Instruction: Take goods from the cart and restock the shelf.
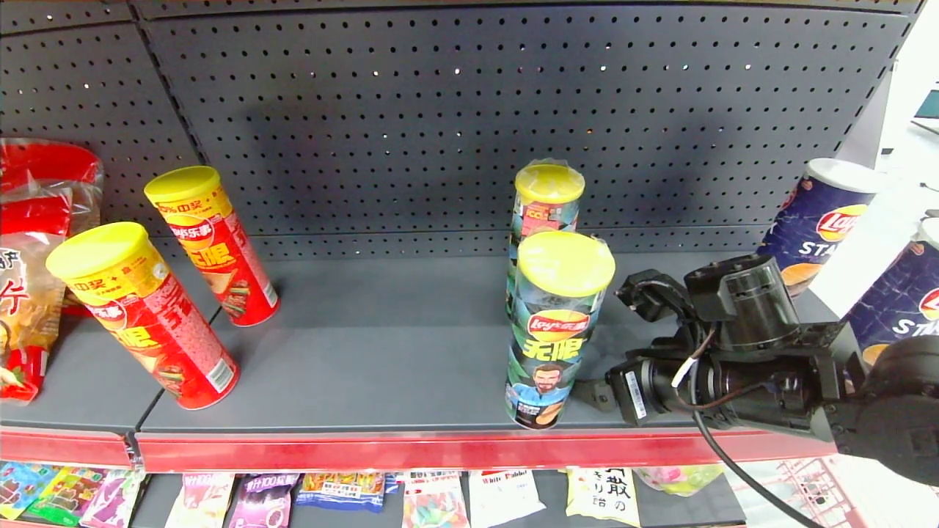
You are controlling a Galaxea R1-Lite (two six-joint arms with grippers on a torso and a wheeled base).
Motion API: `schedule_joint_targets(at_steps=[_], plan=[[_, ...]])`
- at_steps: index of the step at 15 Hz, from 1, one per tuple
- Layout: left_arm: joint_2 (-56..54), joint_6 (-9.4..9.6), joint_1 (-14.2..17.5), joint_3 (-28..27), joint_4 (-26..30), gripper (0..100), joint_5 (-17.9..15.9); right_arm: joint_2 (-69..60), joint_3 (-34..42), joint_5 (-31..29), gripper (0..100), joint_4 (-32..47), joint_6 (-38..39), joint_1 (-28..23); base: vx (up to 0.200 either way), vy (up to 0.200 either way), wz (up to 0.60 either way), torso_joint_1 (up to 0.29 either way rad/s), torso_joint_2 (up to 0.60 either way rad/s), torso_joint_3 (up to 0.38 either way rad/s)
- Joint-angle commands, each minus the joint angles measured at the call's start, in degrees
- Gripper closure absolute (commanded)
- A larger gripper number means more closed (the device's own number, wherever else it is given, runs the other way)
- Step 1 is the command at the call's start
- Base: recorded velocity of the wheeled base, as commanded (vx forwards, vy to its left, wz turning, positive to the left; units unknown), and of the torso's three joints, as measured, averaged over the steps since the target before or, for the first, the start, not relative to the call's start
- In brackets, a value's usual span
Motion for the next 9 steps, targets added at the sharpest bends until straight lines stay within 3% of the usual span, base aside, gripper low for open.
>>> schedule_joint_targets(at_steps=[1, 5, 8, 9], plan=[[0.1, -0.01, 0.0, 0.0, 0.0, 0, 0.0, 0.2, 0.0, 0.1, 0, 0.0, 0.1, 0.0, 0.0, 0.0, 0.0, 0.0, 0.0, 0.0], [0.1, -0.01, 0.0, 0.0, 0.0, 0, 0.0, -3.9, 2.8, 0.0, 0, 0.0, 0.0, -0.6, 0.0, 0.0, 0.0, 0.0, 0.0, 0.0], [0.1, -0.01, 0.0, 0.0, 0.0, 0, 0.0, -21.5, 11.3, 1.7, 0, 0.6, -0.6, -0.1, 0.0, 0.0, 0.0, 0.0, 0.0, 0.0], [0.1, -0.01, 0.0, 0.0, 0.0, 0, 0.0, -30.3, 16.1, 6.2, 0, 0.6, -2.1, -0.1, 0.0, 0.0, 0.0, 0.0, 0.0, 0.0]])
